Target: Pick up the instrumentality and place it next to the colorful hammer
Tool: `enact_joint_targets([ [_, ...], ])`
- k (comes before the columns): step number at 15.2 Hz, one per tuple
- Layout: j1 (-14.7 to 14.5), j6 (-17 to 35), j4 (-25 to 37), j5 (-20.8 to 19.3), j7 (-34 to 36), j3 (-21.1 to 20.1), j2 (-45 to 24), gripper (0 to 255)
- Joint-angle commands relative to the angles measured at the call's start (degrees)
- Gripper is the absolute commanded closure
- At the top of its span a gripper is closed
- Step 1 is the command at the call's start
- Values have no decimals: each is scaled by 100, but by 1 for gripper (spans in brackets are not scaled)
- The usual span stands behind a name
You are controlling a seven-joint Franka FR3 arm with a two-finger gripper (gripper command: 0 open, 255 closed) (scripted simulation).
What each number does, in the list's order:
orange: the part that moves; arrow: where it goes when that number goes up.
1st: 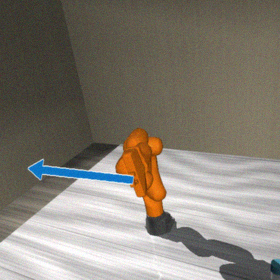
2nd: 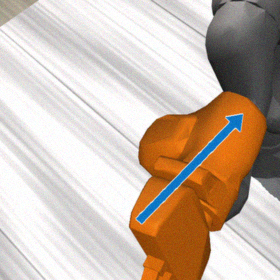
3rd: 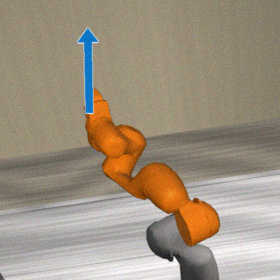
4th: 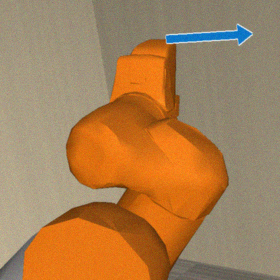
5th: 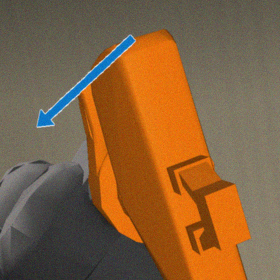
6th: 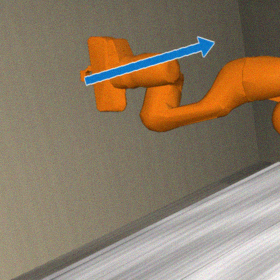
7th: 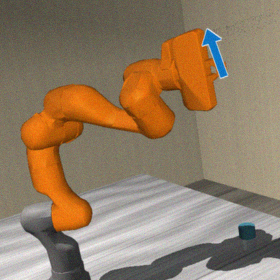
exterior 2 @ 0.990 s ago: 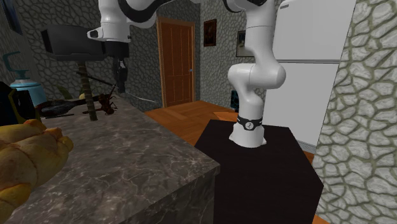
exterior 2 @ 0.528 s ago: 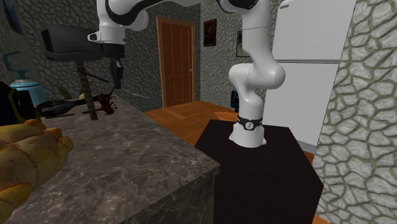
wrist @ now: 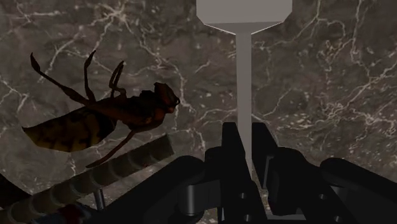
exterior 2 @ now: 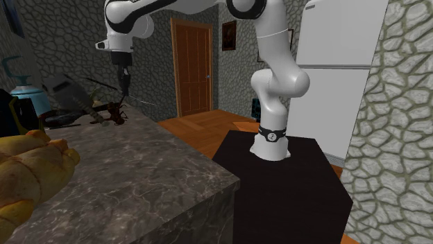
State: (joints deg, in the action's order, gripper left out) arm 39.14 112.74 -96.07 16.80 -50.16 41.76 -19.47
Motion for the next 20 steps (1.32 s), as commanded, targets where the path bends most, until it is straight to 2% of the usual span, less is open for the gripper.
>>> enact_joint_targets([
  [1, 22, 123, -88, 48, -54, -17, -50, 255],
  [20, 192, 1288, -793, 611, -454, -312, -659, 255],
])
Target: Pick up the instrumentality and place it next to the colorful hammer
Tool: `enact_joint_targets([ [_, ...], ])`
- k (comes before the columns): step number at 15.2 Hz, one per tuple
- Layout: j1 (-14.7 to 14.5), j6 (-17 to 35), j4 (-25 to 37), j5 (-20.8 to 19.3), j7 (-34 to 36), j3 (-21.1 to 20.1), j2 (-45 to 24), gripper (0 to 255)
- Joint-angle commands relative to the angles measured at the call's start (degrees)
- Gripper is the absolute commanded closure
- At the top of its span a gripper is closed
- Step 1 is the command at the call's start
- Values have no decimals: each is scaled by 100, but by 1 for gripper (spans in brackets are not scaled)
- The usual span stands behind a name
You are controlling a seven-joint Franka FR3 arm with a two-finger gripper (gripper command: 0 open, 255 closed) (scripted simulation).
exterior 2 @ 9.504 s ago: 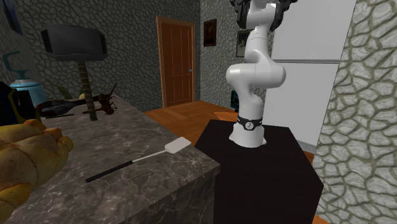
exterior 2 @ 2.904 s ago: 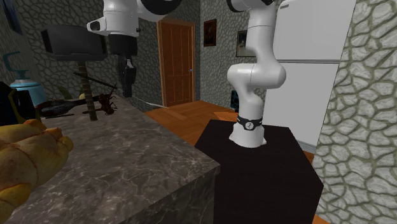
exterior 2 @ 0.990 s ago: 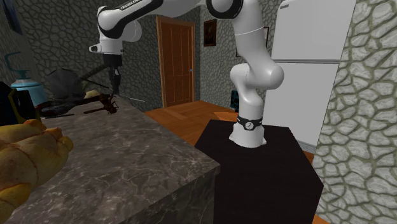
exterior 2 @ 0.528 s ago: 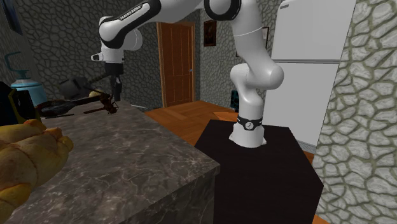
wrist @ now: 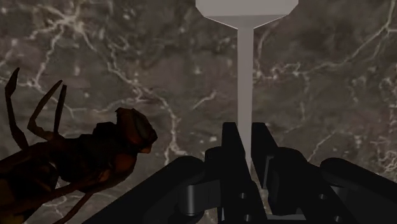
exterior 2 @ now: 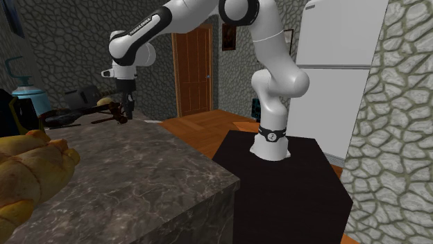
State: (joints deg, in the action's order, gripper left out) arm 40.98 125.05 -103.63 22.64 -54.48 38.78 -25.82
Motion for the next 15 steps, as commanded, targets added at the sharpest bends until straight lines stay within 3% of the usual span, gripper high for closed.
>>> enact_joint_targets([
  [1, 23, 112, -60, 64, -47, -37, -64, 255],
  [12, 76, 291, -125, 186, -129, -114, -204, 255],
  [13, 76, 291, -125, 186, -129, -114, -204, 0],
  [15, 76, 291, -125, 186, -129, -114, -204, 0],
])
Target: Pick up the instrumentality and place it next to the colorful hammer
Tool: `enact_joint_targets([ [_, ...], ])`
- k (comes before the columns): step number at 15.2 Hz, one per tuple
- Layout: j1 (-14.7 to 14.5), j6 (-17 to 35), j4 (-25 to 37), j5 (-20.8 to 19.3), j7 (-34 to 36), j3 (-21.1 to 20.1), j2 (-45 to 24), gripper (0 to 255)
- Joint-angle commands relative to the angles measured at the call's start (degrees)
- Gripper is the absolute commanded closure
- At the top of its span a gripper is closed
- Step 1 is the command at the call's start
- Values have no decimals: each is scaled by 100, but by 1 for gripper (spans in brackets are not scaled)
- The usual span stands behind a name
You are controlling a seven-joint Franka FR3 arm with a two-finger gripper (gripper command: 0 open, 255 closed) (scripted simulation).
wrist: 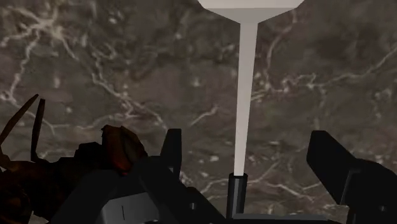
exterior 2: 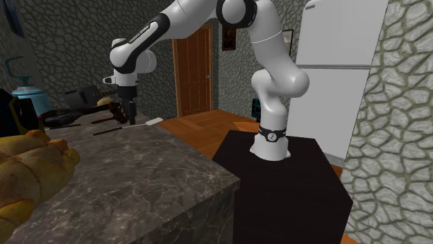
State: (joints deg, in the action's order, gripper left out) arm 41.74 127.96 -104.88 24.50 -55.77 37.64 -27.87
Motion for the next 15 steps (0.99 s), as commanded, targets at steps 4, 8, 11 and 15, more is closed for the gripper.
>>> enact_joint_targets([
  [4, -43, -129, 32, -97, 58, 64, 118, 0],
  [8, -149, -509, 166, -357, 216, 224, 426, 0],
  [11, -149, -509, 165, -357, 217, 224, 426, 0],
  [15, -149, -509, 166, -357, 217, 224, 426, 0],
])
